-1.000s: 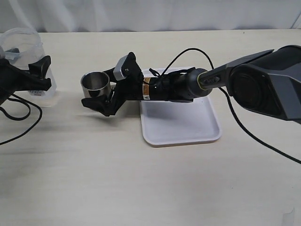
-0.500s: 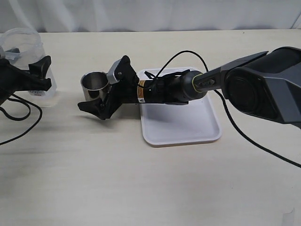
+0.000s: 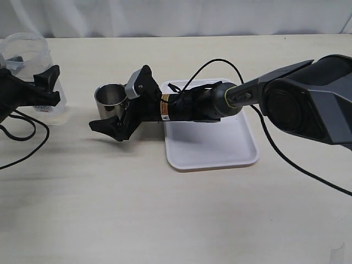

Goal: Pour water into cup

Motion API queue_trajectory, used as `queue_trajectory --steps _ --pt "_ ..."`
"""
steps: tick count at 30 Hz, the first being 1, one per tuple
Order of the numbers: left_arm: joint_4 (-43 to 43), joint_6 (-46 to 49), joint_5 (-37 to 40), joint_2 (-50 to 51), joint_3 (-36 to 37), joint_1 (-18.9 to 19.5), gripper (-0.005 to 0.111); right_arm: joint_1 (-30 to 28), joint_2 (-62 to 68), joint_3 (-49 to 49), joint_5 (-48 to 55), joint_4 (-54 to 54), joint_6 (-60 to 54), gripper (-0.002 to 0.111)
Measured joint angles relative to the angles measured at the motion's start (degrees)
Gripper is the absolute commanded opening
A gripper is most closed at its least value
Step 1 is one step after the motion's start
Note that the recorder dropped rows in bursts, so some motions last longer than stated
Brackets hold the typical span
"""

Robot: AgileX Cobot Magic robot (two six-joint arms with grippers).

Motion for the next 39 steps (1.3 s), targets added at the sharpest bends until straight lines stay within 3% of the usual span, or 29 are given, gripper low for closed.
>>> queue_trajectory --steps 32,36,39 --pt "1.0 0.0 0.0 0.0 0.0 0.0 0.0 0.0 0.0 0.0 2.4 -0.1 -0.8 0.108" --pt "1.0 0.0 0.0 0.0 0.0 0.0 0.0 0.0 0.0 0.0 2.4 -0.1 -0.8 0.093" --pt "1.0 0.0 0.0 0.0 0.0 0.0 0.0 0.0 0.0 0.0 2.4 0.0 -0.9 0.069"
